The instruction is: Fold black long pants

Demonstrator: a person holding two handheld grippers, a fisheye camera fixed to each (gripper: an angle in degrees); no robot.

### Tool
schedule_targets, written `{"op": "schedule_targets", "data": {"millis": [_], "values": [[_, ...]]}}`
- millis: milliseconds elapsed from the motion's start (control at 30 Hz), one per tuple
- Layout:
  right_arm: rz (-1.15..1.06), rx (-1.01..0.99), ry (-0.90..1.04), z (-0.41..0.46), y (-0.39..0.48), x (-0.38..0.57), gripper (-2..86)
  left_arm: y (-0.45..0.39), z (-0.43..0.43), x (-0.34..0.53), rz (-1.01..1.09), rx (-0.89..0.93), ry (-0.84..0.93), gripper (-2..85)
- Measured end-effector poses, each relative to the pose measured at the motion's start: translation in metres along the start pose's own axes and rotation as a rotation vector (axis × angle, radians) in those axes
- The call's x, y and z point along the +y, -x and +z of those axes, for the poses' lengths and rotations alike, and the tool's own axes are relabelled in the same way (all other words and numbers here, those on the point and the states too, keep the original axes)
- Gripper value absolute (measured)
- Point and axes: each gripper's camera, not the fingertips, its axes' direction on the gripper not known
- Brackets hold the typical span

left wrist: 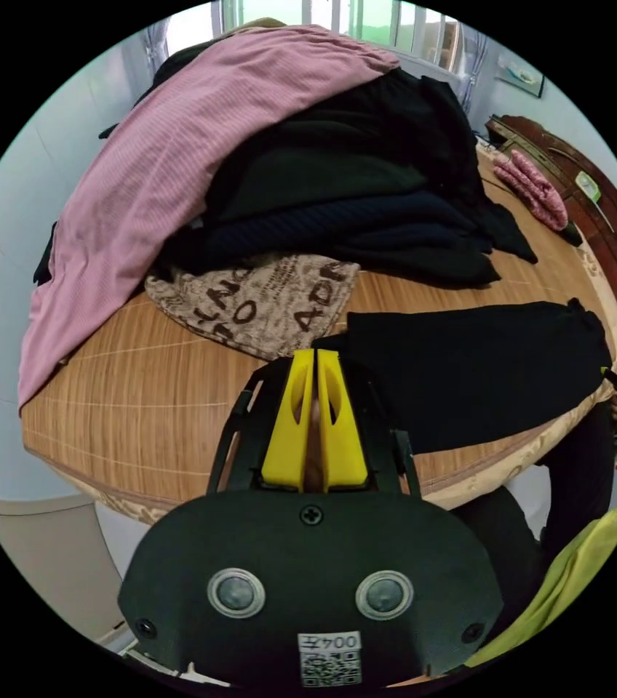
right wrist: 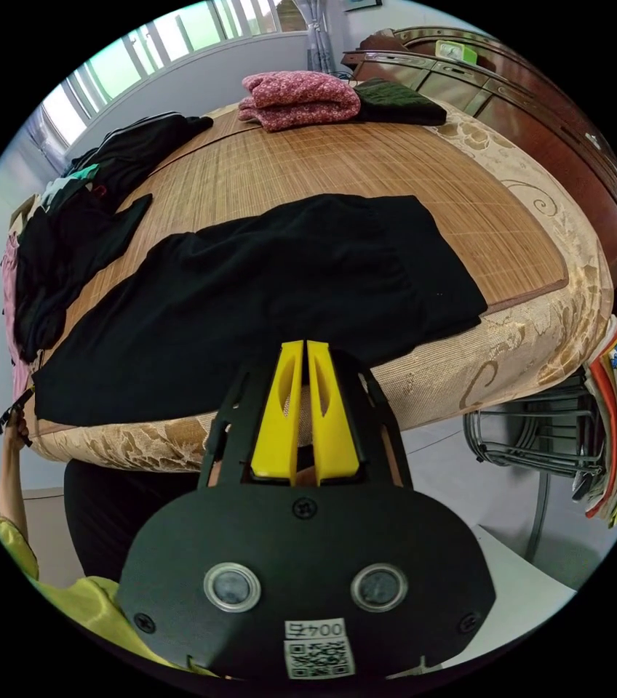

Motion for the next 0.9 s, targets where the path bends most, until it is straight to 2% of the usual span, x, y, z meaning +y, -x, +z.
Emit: {"op": "schedule_targets", "data": {"millis": [67, 167, 333, 433, 567, 767, 900], "values": [[-0.003, 0.007, 0.001, 0.000, 0.000, 0.001, -0.5, -0.002, 0.003, 0.002, 0.010, -0.001, 0.003, 1.4], [-0.006, 0.013, 0.001, 0.001, 0.001, 0.002, -0.5, 0.006, -0.006, 0.004, -0.031, 0.096, -0.011, 1.6], [-0.005, 0.003, -0.001, 0.001, -0.001, 0.003, -0.5, 0.037, -0.051, 0.029, -0.152, 0.224, -0.116, 2.6], [-0.004, -0.004, -0.001, 0.001, -0.003, 0.004, -0.5, 0.029, -0.067, 0.052, -0.110, 0.305, -0.134, 3.6], [-0.007, -0.003, -0.002, 0.001, -0.003, 0.005, -0.4, -0.001, -0.074, 0.077, -0.018, 0.240, -0.109, 5.2], [-0.023, 0.016, -0.002, 0.001, 0.000, 0.005, -0.3, -0.016, -0.094, 0.086, -0.030, 0.211, -0.105, 5.8], [-0.024, 0.020, -0.003, 0.000, 0.002, 0.005, -0.1, -0.024, -0.120, 0.081, -0.034, 0.122, -0.096, 5.6]]}}
